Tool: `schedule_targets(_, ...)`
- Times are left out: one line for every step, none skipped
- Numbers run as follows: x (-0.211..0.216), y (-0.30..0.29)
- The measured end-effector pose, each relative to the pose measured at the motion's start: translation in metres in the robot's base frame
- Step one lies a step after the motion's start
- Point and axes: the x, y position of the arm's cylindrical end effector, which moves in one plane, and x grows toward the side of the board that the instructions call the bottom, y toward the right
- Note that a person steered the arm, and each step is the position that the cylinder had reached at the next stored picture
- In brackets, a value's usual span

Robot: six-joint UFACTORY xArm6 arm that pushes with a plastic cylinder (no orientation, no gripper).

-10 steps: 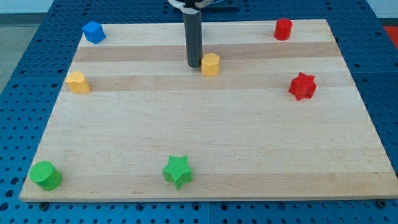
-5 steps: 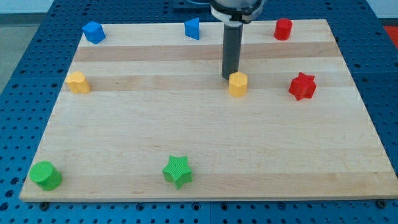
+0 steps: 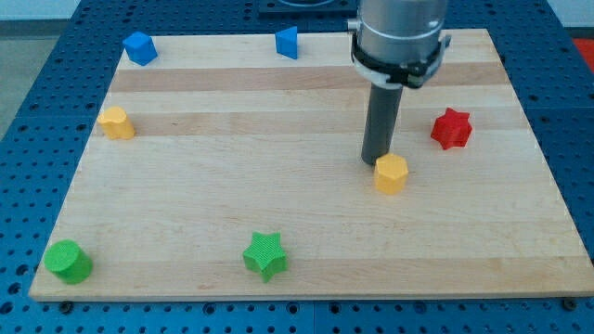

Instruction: Put the yellow hexagon on the bottom right of the board

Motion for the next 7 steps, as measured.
schedule_targets(0.031,0.002)
schedule_targets(0.064,0.007)
schedule_targets(0.083,0.026)
schedule_targets(0.099,0.052)
schedule_targets(0.107,0.070)
schedule_targets(0.107,0.079)
schedule_targets(0.095,0.072)
